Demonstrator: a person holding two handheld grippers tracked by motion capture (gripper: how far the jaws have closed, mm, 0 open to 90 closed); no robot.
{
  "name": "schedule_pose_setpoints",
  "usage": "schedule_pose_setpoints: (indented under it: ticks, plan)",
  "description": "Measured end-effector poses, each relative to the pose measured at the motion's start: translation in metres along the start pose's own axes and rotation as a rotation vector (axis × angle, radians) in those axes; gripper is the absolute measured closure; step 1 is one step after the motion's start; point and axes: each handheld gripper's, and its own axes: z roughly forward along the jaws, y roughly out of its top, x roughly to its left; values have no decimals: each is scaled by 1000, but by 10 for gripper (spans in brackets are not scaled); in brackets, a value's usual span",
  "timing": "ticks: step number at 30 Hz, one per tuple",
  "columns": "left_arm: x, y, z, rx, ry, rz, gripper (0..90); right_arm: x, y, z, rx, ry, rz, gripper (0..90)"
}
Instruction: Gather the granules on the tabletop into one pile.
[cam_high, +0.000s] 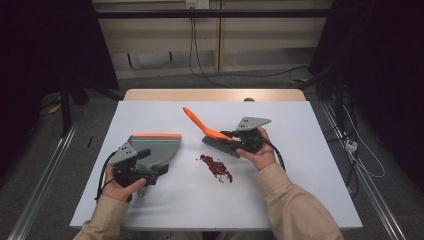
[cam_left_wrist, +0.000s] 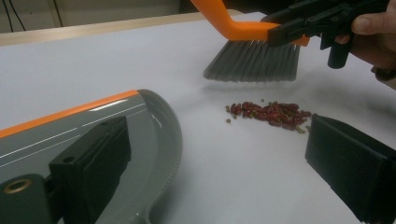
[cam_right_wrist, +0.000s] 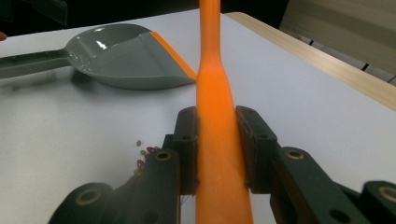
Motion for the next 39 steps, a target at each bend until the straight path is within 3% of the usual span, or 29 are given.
schedule_pose_setpoints:
  ticks: [13,25,33,39]
  plan:
    - [3,0,-1,-2,-1,-20,69,-6,5,17,-7,79,-47,712]
    - [8,-6,-9,-5,31,-45,68,-9,3,41,-2,167,-126,712]
    - [8,-6,-10,-5,35,-43,69,-3,2,33,30,249,-182,711]
    - [8,-6,-11,-5,34,-44,68,3,0,25,43,279,-202,709]
